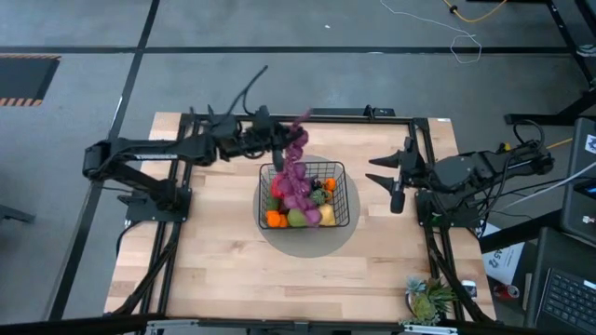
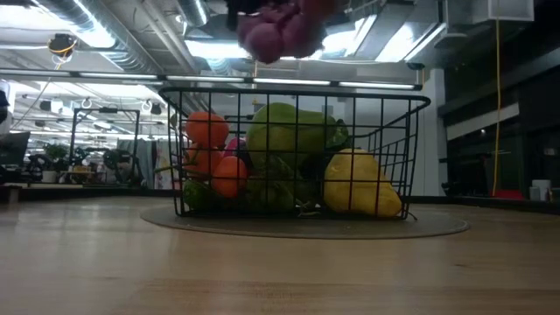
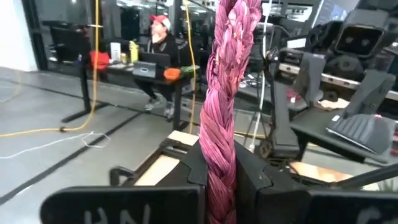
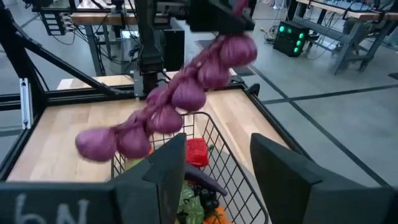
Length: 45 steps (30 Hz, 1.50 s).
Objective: Build produce basket
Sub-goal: Put the purple garlic into the black wire basket
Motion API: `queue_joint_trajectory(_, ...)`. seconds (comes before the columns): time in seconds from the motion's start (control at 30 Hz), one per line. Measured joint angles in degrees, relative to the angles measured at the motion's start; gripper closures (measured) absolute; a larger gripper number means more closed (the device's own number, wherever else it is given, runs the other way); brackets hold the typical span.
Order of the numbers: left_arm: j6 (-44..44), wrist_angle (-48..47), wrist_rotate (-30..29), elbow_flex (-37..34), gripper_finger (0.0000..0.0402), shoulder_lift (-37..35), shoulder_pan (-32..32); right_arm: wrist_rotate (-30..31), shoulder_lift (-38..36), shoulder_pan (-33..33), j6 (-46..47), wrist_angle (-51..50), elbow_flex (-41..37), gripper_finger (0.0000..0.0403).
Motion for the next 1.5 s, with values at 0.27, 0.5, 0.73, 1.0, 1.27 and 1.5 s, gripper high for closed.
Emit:
queue_joint_trajectory(0.27,3.6,13.1,0.1,0.0,0.0379,4.9,-4.1,0.7,0.0,0.0,5.2,-5.6,0.0,0.0221)
queue_joint_trajectory(0.5,4.8,14.8,0.1,0.0,0.0379,4.9,-4.1,5.8,-0.3,0.0,10.9,-13.7,0.0,0.0221)
queue_joint_trajectory(0.73,4.8,14.2,0.0,0.0,0.0379,4.9,-4.0,11.1,-5.6,4.0,19.3,-24.4,-0.3,0.0221)
queue_joint_trajectory(1.0,4.8,14.1,0.0,0.0,0.0379,4.9,-4.0,17.0,-18.0,7.5,18.5,-11.8,-16.9,0.0221)
queue_joint_trajectory(1.27,4.8,14.1,0.0,0.0,0.0379,4.9,-4.0,1.7,-27.9,7.0,0.8,25.0,-39.0,0.0221)
queue_joint_trajectory(1.5,4.7,14.4,-0.2,0.0,0.0379,4.9,-4.0,-13.1,-32.4,1.6,-8.2,42.0,-48.2,0.0221)
